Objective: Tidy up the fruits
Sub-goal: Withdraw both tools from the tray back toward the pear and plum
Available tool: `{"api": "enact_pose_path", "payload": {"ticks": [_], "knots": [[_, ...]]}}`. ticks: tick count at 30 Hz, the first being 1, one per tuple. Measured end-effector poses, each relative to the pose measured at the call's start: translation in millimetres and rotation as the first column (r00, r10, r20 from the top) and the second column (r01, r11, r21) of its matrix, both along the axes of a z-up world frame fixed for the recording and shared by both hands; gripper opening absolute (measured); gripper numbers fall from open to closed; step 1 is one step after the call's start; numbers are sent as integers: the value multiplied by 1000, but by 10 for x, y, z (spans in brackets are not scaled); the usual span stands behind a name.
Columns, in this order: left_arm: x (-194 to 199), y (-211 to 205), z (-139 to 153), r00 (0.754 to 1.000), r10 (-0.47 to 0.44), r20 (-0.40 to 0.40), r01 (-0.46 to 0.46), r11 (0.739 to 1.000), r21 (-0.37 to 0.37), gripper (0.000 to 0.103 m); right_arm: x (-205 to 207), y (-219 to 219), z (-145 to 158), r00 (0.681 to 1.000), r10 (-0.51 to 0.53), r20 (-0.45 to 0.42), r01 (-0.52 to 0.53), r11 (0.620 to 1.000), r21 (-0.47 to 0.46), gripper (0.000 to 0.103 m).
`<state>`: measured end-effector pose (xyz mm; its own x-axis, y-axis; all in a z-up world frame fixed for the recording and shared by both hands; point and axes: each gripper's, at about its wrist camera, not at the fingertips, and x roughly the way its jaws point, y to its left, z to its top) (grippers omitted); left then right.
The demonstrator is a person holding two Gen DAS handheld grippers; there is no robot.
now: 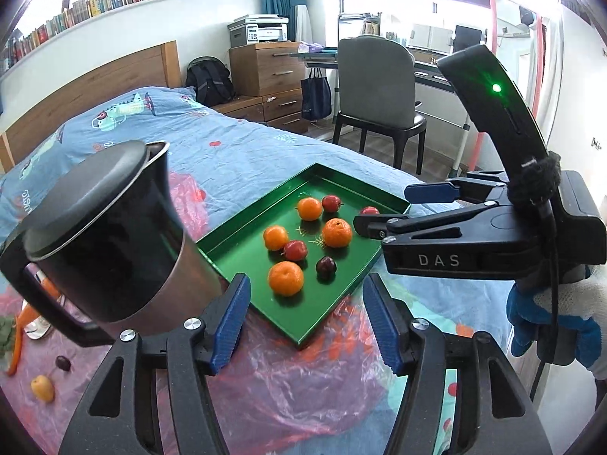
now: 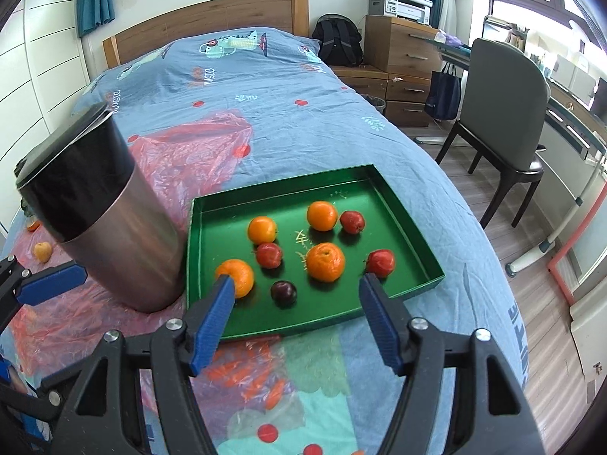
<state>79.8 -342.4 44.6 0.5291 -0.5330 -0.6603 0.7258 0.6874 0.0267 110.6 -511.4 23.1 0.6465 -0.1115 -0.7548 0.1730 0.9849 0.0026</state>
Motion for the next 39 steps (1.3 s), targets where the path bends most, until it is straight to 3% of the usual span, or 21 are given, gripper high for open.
{"api": "enact_pose_path", "payload": {"ticks": [19,33,39], "knots": [[-501,1245,-64,986,165,-22,-165,986,6,63,-792,1315,34,988,151,-20,-151,988,21,103],[-736,2082,-165,942,334,-16,-333,942,39,63,-1163,2014,-29,969,246,6,-245,966,85,103],[-833,2382,-201,927,376,-18,-374,926,50,64,-1272,2324,-5,955,296,25,-297,952,69,103]]}}
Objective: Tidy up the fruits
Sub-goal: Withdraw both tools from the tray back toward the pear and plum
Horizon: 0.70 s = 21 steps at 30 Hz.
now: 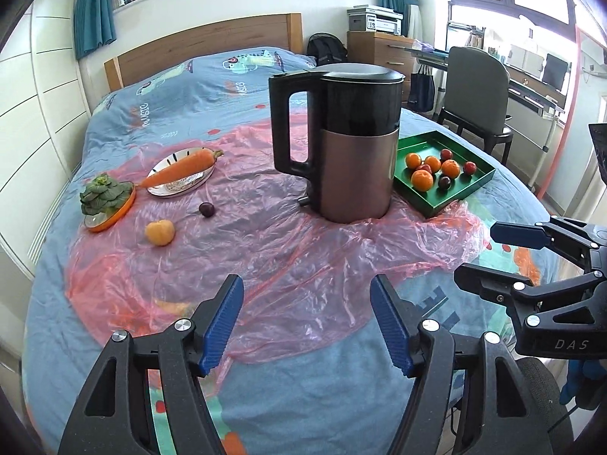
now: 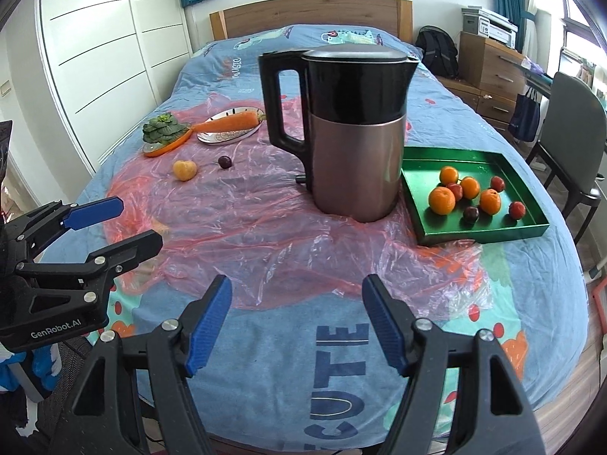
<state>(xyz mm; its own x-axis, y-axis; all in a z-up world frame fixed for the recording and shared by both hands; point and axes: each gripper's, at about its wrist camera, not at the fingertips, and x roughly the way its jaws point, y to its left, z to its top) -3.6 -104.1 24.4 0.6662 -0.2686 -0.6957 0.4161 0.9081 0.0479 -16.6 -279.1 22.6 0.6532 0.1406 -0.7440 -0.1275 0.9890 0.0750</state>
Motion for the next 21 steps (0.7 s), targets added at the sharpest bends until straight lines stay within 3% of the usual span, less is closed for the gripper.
{"api": "enact_pose_path", "payload": {"ticks": [9,21], "knots": [[43,471,-104,996,87,-11,-87,996,-19,64,82,458,91,998,37,51,-33,997,-69,103],[563,1183,-321,965,263,19,-260,961,-90,64,738,1055,-145,988,141,61,-139,990,-34,103]]}}
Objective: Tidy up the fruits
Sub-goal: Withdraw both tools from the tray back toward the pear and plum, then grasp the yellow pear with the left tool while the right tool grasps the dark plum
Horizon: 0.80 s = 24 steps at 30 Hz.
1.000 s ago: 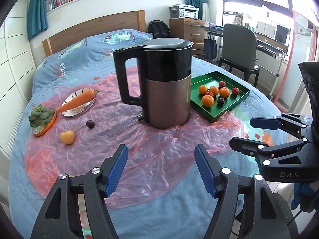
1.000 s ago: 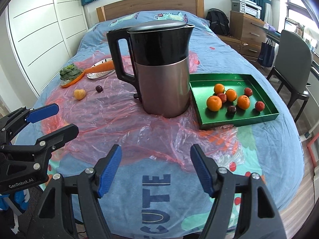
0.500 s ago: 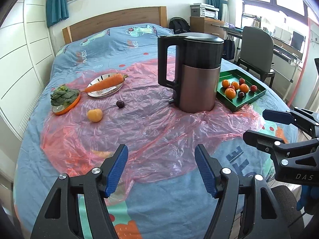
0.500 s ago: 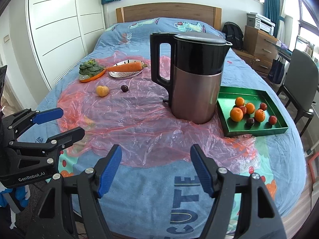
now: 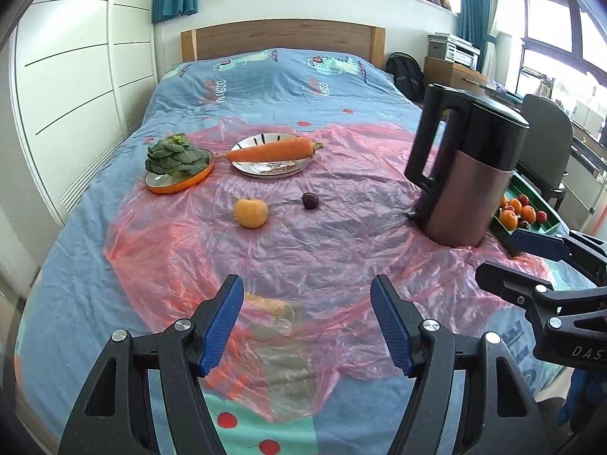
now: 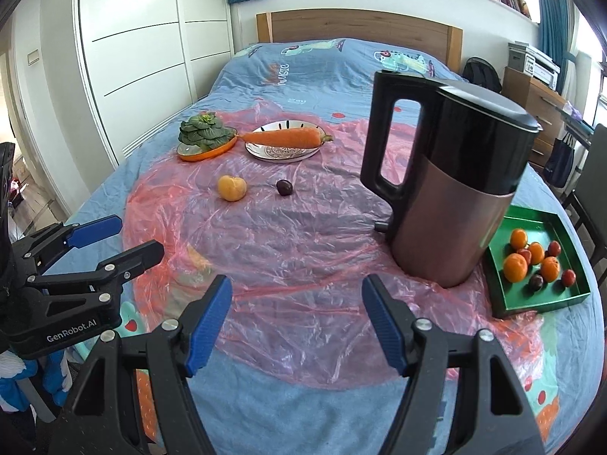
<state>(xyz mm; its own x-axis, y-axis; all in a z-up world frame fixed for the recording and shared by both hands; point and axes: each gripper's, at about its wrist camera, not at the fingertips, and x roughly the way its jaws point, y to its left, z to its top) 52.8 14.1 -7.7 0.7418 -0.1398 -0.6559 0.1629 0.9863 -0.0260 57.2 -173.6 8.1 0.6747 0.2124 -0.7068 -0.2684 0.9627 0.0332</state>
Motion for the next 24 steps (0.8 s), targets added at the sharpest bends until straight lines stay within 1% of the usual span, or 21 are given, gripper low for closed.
{"api": "enact_pose_path", "payload": {"ticks": [2,8,11,16,21,24], "knots": [[103,114,-45,1000,26,1,-26,1000,-10,67,127,62,-53,1000,15,-4,-15,1000,6,103],[448,374,-235,996,92,-12,-92,996,-18,67,546,286,-256,997,67,-27,-67,998,14,103],[644,454,-348,993,116,-19,-116,993,-15,67,781,374,-365,996,85,-35,-85,996,18,103],[1015,540,-519,990,139,-28,-140,989,-37,67,1196,535,-549,993,110,-42,-108,994,32,103],[1449,587,-709,986,161,-40,-163,985,-53,67,1562,688,-737,991,129,-30,-129,992,-4,103],[1693,611,-834,986,157,-60,-161,984,-72,68,1739,745,-812,991,130,-11,-131,990,-44,103]]}}
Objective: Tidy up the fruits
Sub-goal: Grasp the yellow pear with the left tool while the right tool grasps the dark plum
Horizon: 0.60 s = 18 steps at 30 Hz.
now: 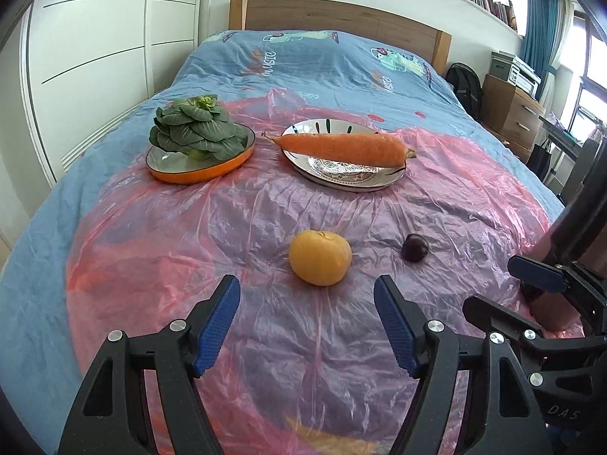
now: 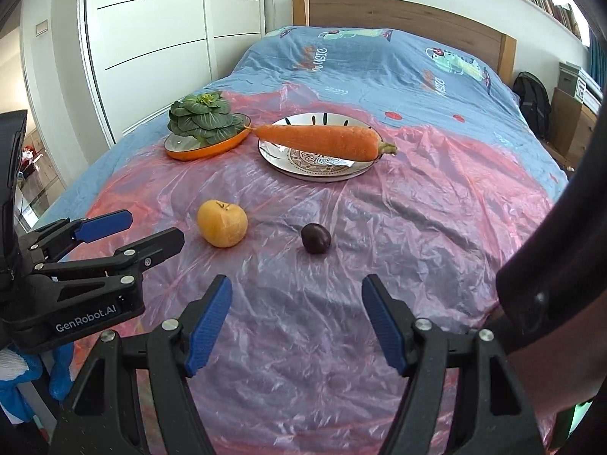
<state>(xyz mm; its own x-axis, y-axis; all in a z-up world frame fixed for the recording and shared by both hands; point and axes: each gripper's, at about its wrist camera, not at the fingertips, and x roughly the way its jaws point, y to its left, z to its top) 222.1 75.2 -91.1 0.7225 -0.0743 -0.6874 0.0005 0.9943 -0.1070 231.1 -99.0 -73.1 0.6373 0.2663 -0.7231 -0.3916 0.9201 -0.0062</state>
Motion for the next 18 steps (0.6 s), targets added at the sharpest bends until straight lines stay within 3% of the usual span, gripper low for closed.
{"api": "enact_pose_path", "payload": {"ticks": [6,18], "knots": [[296,-53,-226,999,-36,-20,36,999,-9,68,285,-1,-173,1000,-6,3,6,1000,-23,103],[579,-154,-475,998,-7,-62,7,1000,9,68,634,-5,-450,999,19,-30,-19,1000,13,103]]}}
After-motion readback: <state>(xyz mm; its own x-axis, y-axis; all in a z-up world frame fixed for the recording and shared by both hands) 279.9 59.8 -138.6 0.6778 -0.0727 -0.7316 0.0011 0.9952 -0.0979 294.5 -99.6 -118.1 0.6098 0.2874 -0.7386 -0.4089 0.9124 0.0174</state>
